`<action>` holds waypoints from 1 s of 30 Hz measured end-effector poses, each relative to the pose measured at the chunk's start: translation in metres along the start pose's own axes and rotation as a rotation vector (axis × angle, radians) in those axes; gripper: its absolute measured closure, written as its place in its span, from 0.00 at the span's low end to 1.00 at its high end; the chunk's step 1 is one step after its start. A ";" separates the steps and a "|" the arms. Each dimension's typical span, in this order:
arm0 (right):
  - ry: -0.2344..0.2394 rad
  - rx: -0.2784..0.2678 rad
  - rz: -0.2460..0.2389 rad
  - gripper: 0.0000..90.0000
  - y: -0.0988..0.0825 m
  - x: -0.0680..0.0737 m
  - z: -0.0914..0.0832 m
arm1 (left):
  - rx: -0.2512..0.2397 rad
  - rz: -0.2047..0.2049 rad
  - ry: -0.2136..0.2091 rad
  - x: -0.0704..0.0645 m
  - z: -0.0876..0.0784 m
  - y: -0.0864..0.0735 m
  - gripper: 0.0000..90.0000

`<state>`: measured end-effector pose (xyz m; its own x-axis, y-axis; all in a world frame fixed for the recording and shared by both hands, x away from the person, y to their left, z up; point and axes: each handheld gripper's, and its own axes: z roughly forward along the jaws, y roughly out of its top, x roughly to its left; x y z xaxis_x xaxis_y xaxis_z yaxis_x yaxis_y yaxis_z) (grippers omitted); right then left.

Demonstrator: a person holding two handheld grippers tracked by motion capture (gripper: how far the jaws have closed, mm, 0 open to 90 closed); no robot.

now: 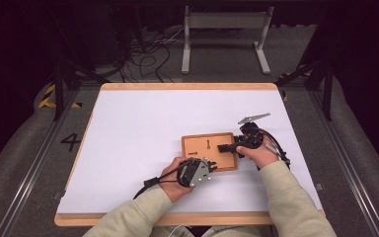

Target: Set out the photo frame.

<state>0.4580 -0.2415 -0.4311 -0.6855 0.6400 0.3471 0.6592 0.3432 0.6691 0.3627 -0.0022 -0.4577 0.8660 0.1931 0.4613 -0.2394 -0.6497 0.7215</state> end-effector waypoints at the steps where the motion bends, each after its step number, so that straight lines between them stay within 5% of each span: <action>1: 0.005 0.003 0.005 0.31 0.000 0.000 0.001 | -0.001 -0.001 -0.002 0.000 0.000 0.000 0.93; 8: 0.039 -0.012 -0.012 0.43 0.000 0.000 -0.011 | 0.008 0.001 -0.015 -0.002 -0.002 0.003 0.92; 18: 0.057 -0.035 -0.125 0.57 -0.004 0.012 -0.032 | 0.000 -0.097 -0.139 0.002 -0.009 0.004 0.74; 23: 0.062 -0.022 -0.187 0.61 -0.006 0.022 -0.035 | -0.026 -0.146 -0.145 0.005 -0.021 0.003 0.60; 30: 0.045 -0.023 -0.251 0.63 -0.011 0.032 -0.041 | -0.059 -0.213 -0.149 0.007 -0.052 -0.004 0.53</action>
<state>0.4162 -0.2528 -0.4005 -0.8402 0.5053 0.1967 0.4597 0.4714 0.7526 0.3465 0.0404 -0.4306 0.9538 0.2075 0.2174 -0.0661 -0.5610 0.8252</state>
